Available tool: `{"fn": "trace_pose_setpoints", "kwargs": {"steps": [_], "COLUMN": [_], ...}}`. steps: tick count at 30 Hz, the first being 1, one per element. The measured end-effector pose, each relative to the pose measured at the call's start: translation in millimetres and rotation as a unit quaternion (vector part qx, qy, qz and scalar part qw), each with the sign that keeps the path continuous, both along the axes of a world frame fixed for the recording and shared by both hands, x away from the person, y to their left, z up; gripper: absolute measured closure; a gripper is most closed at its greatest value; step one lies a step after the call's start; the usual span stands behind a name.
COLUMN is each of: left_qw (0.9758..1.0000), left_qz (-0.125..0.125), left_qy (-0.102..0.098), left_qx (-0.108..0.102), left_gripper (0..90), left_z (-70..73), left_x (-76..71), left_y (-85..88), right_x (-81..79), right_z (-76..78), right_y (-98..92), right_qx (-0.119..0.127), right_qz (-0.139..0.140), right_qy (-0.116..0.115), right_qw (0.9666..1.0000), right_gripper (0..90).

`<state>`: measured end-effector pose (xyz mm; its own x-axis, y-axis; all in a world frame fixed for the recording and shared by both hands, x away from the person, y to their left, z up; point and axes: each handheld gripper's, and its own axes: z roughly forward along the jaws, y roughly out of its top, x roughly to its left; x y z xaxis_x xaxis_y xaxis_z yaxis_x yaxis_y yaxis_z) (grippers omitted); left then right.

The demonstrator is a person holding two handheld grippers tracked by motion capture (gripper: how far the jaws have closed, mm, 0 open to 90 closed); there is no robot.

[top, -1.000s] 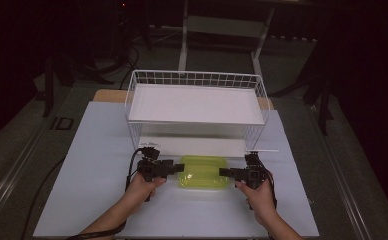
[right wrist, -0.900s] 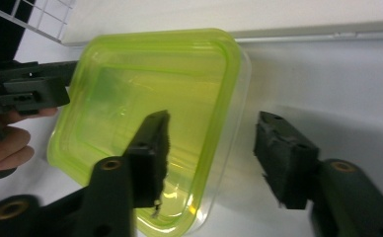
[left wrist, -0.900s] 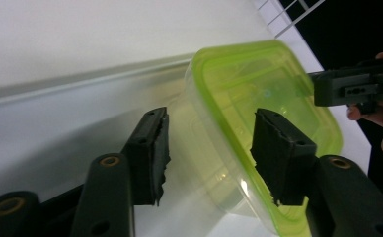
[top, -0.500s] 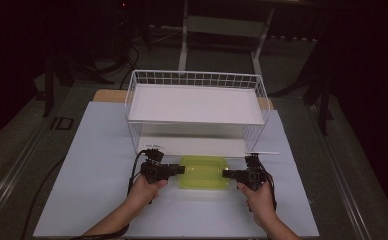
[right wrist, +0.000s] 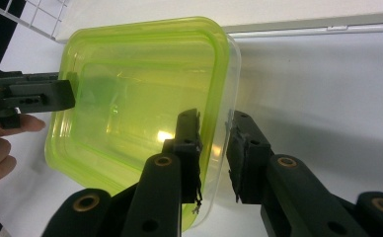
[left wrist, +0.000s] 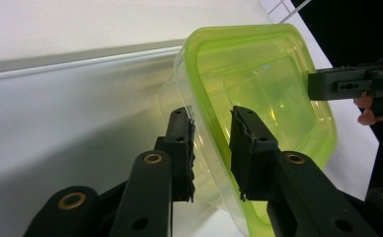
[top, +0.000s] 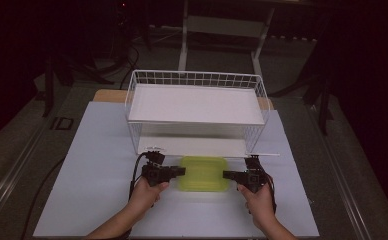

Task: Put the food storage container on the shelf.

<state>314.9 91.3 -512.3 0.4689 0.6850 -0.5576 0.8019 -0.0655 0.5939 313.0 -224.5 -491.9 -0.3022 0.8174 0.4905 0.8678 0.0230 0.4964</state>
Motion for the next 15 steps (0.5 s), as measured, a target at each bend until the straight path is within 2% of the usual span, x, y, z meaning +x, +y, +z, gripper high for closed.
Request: {"fn": "trace_pose_setpoints", "kwargs": {"steps": [3,6,8,15], "left_qw": [1.0000,0.9998,0.9997,0.9992], "left_qz": [0.004,0.015,0.022,0.030], "left_qy": [0.008,-0.007,-0.006,-0.024], "left_qx": [-0.004,0.006,-0.005,-0.013], "left_gripper": [73.8,77.8,79.5,80.0], "left_z": [2.6,9.6,13.8,30.0], "left_x": [-3.3,-9.1,-9.5,-7.5], "left_y": [0.0,-0.6,3.4,8.9], "right_x": [-1.9,-5.2,-7.8,-3.6], "right_z": [1.3,4.9,10.0,30.4], "right_y": [0.2,0.8,3.3,9.7], "right_qx": [0.003,0.006,0.005,0.005], "right_qz": [-0.004,-0.004,0.001,0.006], "right_qy": [0.003,0.001,-0.009,-0.033], "right_qw": [1.0000,1.0000,1.0000,0.9994], "right_gripper": [77.5,78.9,79.0,79.0]}}
